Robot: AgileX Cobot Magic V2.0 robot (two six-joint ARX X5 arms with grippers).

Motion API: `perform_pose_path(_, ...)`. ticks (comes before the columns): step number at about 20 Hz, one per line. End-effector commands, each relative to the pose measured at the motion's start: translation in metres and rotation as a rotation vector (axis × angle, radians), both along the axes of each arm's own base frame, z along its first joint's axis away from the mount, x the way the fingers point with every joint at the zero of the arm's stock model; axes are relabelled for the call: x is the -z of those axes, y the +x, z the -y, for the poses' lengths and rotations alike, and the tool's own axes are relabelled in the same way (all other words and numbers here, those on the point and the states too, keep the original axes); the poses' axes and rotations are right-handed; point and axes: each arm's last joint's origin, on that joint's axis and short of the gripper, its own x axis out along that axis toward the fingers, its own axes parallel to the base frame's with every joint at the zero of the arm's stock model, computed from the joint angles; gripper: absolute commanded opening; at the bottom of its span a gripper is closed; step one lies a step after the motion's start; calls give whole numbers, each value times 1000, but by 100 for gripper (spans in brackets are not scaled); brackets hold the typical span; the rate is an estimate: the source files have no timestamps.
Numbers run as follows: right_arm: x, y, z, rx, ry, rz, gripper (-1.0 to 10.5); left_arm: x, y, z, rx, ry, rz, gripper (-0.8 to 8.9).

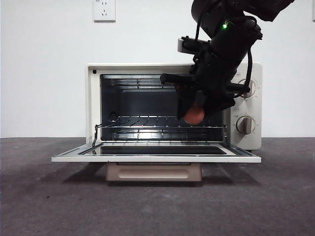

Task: Eggoven

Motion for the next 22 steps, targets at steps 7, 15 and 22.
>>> perform_pose_path(7,14,3,-4,-10,-28,-39,124,-3,1,0,5,1,15,6)
perform_pose_path(15,13,3,-5,-3,-29,-36,295,-3,1,0,5,2,15,6)
perform_pose_path(22,13,3,-5,-3,-28,-33,298,-3,1,0,5,2,15,6)
